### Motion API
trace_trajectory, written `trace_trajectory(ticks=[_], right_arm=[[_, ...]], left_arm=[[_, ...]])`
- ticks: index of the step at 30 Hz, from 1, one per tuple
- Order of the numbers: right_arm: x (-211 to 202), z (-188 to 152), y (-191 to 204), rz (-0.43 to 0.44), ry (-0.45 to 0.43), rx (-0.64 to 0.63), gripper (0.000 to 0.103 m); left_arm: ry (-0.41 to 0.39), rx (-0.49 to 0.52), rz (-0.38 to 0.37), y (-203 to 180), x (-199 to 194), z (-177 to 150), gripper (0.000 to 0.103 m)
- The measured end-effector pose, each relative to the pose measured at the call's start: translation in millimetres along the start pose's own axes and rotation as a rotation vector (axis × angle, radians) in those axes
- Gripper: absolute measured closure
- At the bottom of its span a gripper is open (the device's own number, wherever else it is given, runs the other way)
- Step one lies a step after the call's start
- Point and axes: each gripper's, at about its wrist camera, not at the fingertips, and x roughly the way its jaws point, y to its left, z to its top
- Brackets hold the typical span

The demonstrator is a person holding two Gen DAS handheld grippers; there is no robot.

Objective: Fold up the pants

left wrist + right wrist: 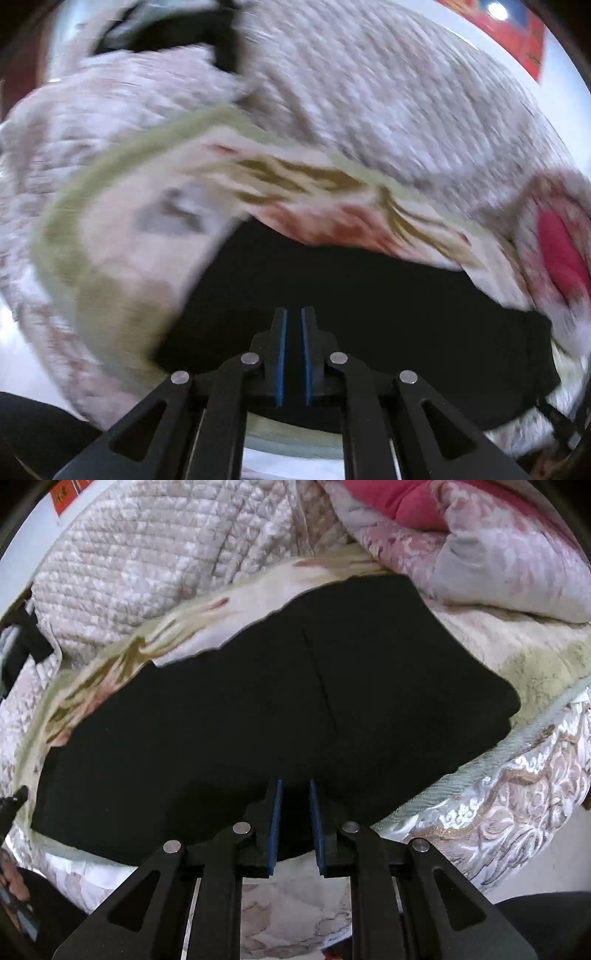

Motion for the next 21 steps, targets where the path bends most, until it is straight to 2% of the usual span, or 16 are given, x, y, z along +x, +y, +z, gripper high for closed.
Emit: trace_trajectory(ticks=[2,4,7,10,12,15,16,17,18,20,21], right_arm=[[-7,6,3,0.006,0.014,-0.018,0.088],[-14,16,3,0.047,-0.021,-0.025,0.088],[-10,46,4,0.059,-0.056,-0.063,0.088],[7,81,0,0.088,-0.099,-0.097,0.087],[20,91,-5,0.089,-0.092,-0.088,0.083],[41,104,-35,0.031,-0.100,0.019,0.084],[44,103,-51,0.068,-0.101,0.100,0.090],[44,100,-69,0.141,-0.106,0.202,0.097],[42,96,-76,0.157,-0.116,0.246,0.101],[33,94,-71,0.100,-0.149,0.213,0.103],[28,93,-67,0.061,-0.170,0.197,0.098]], left_arm=[[0.050,0.039,-0.028,-12,9,-4,0.093],[0.086,0.071,-0.049,-23,19,-4,0.093],[0.110,0.106,-0.078,-37,32,7,0.093],[0.078,0.169,-0.070,-51,39,21,0.092],[0.044,0.202,-0.055,-57,47,32,0.081],[0.036,0.167,-0.005,-42,67,43,0.080],[0.051,0.139,0.032,-31,75,43,0.080],[0.072,0.108,0.058,-20,82,41,0.080],[0.096,0.073,0.073,-9,88,39,0.080],[0.065,0.038,0.037,5,84,36,0.080],[0.059,0.039,0.065,8,81,36,0.080]])
